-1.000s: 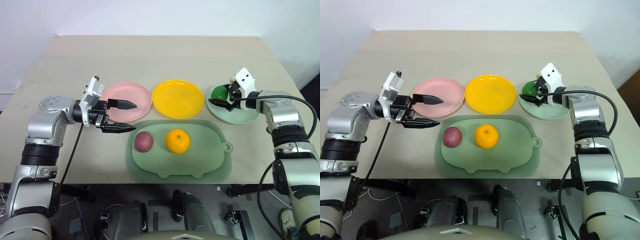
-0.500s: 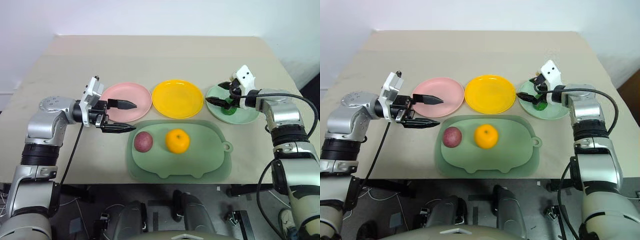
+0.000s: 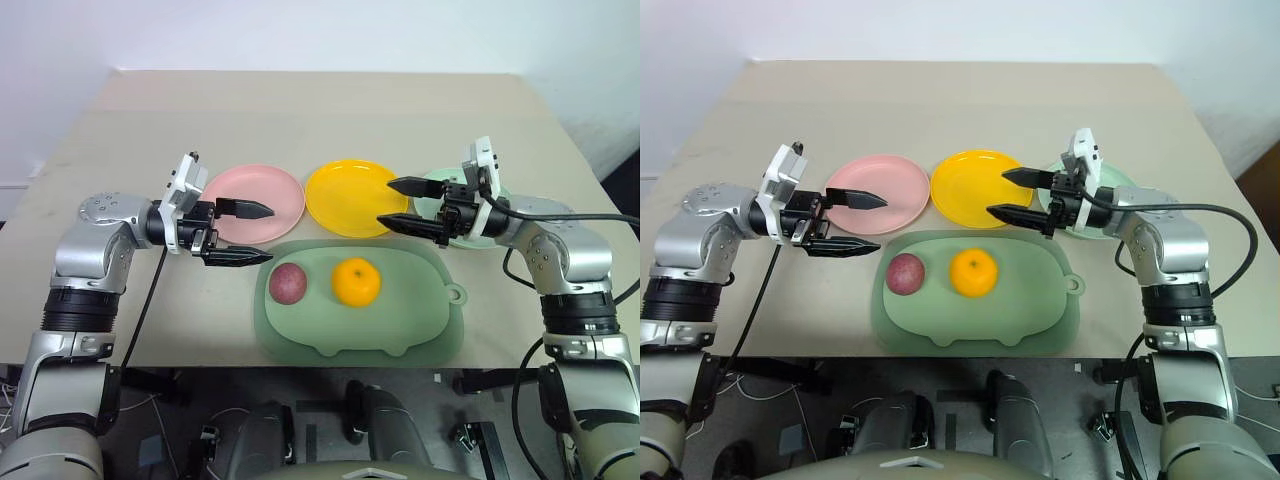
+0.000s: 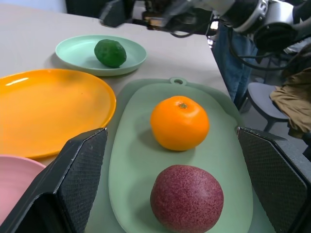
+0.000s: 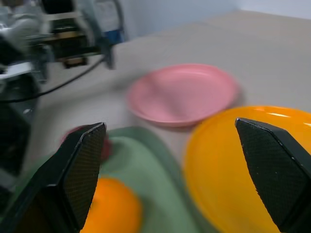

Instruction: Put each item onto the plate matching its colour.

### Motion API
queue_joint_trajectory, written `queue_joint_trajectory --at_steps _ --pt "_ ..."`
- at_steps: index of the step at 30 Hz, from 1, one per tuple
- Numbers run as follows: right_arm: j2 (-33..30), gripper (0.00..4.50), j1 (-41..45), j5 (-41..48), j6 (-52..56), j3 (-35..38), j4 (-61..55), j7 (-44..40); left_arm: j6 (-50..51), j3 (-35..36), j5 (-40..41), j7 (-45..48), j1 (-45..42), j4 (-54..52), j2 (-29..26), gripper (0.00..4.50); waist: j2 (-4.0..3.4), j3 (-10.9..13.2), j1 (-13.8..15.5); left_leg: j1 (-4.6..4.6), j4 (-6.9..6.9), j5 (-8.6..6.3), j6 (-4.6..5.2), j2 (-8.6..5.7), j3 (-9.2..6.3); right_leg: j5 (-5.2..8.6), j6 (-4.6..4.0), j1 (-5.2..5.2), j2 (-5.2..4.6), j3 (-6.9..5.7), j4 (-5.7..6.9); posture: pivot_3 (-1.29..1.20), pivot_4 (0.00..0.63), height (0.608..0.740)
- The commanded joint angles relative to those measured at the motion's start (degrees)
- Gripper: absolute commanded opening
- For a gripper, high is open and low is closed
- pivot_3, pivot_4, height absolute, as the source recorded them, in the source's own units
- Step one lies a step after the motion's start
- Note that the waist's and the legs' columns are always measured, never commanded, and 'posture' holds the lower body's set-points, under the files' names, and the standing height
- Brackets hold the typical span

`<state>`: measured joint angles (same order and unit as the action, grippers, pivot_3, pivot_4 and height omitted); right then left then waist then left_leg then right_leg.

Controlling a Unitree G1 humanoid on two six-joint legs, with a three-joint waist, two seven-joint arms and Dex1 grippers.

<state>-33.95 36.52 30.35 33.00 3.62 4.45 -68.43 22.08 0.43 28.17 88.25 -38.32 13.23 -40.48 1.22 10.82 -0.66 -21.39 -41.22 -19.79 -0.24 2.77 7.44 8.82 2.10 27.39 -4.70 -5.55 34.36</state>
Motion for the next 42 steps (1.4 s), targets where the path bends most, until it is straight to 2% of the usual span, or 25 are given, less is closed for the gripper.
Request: queue_joint_trajectory --at_steps 1,9,13,23,30,38,42 --pt "0.8 4.47 -1.1 3.6 2.8 0.8 -5.6 1.6 -0.2 0.9 1.0 0.1 0.0 -1.5 -0.4 4.5 0.0 0.0 0.0 0.0 0.0 0.0 0.0 0.0 0.0 0.0 0.0 0.0 0.0 0.0 0.0 0.0 0.15 0.704" --pt "1.6 4.47 -7.2 -2.5 0.1 -8.1 -12.7 6.0 -0.1 0.7 0.9 0.2 -0.4 -1.3 -0.2 4.5 0.02 0.0 0.1 -0.01 -0.01 0.0 0.01 -0.02 0.0 0.0 0.0 0.0 0.0 0.0 -0.01 0.0 0.15 0.704" --pt "2.1 4.47 -6.7 -2.7 -0.5 -8.9 -12.4 6.7 -0.1 0.5 0.9 0.3 -0.5 -1.1 -0.1 4.5 0.02 0.0 0.0 -0.01 -0.01 0.0 0.01 -0.03 0.0 0.0 0.0 0.01 0.0 0.0 -0.02 0.0 0.15 0.704" --pt "-0.7 4.47 -6.8 -10.9 -5.9 -16.3 -9.5 3.7 -0.1 0.6 0.8 0.2 -0.5 -1.2 -0.3 4.5 0.02 0.0 0.0 -0.01 -0.01 -0.01 0.01 -0.03 0.0 0.01 -0.01 0.0 0.01 0.0 -0.03 0.0 0.15 0.704" --pt "-1.1 4.47 -6.6 -17.2 -9.8 -19.8 -7.5 4.6 0.5 1.0 1.2 -0.1 0.2 -2.3 -0.6 4.5 0.03 0.0 0.0 0.0 -0.01 -0.01 0.01 -0.03 0.0 0.01 -0.01 0.0 0.01 0.0 -0.03 0.0 0.15 0.704" --pt "-1.8 4.47 -6.5 -18.3 -9.8 -19.8 -6.6 3.7 0.8 1.2 1.2 -0.3 0.3 -2.5 -0.6 4.5 0.07 0.0 0.1 0.03 -0.02 -0.01 0.01 -0.03 -0.02 0.01 -0.01 -0.04 0.01 0.0 -0.04 0.0 0.15 0.704" --pt "-2.5 3.82 -6.2 -16.7 -5.7 -20.1 -6.5 1.7 0.8 1.1 1.2 -0.2 0.2 -2.8 -0.6 4.5 0.07 0.0 0.1 0.03 -0.03 -0.01 0.01 -0.03 -0.03 0.01 -0.01 -0.06 0.0 0.0 -0.04 0.0 0.15 0.704"
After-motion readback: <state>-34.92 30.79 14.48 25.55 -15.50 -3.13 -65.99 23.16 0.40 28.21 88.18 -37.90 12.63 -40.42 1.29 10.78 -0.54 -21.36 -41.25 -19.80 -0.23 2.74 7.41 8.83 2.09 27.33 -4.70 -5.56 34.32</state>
